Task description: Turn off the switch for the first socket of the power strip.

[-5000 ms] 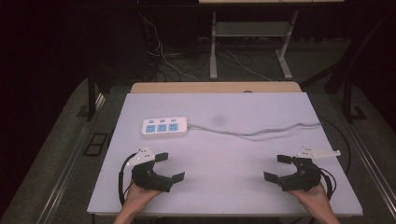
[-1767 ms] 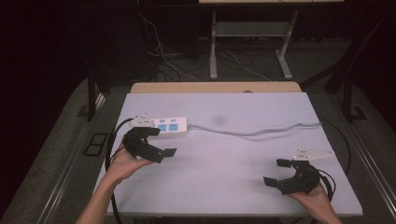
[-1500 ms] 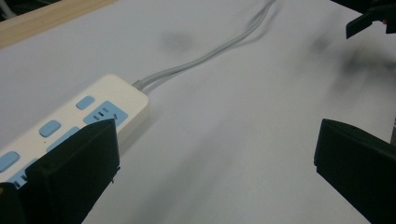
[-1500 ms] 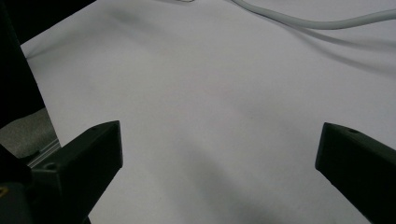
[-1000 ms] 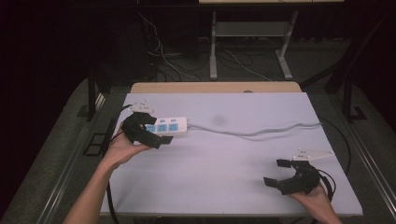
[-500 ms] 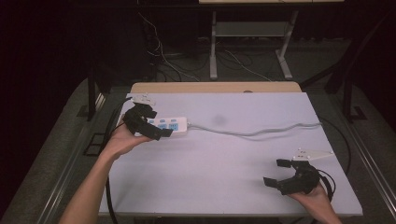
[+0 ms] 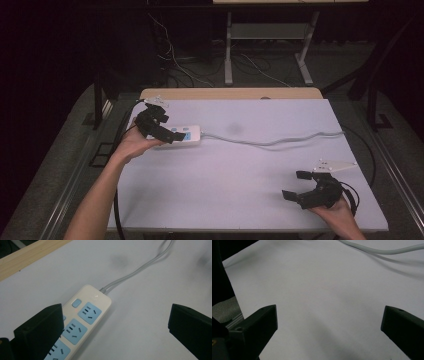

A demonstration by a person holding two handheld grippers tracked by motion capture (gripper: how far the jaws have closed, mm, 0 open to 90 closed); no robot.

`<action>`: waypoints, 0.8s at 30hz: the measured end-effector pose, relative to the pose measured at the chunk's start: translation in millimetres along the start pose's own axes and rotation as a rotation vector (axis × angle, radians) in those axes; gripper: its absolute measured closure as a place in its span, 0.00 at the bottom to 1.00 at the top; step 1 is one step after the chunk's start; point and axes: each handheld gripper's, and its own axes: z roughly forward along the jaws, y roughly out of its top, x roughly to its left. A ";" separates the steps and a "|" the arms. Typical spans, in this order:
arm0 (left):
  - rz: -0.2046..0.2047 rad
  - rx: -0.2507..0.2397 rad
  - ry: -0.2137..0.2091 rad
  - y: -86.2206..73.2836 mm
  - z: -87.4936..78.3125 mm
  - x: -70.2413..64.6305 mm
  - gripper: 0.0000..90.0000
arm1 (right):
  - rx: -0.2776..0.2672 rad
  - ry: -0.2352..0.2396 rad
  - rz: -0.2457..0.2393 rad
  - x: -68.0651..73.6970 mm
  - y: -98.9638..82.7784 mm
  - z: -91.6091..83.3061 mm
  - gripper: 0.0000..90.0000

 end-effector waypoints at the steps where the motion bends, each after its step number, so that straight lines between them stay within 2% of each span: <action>1: -0.001 0.003 0.000 0.7 0.9 1.4 0.00 | -0.001 0.001 0.001 -0.1 0.0 0.0 0.01; 8: -0.019 0.024 0.009 4.8 9.7 10.9 0.00 | 0.003 0.000 0.000 0.1 0.0 0.4 0.01; 17: -0.019 0.072 0.022 16.2 17.0 21.5 0.01 | 0.002 0.000 -0.001 -0.1 -0.1 0.0 0.01; 21: -0.030 0.079 0.018 18.9 20.3 26.6 0.06 | 0.002 0.000 -0.002 -0.2 -0.1 0.0 0.01; 24: -0.032 0.090 0.024 18.8 23.2 29.9 0.14 | 0.004 0.000 -0.003 -0.2 -0.1 -0.1 0.01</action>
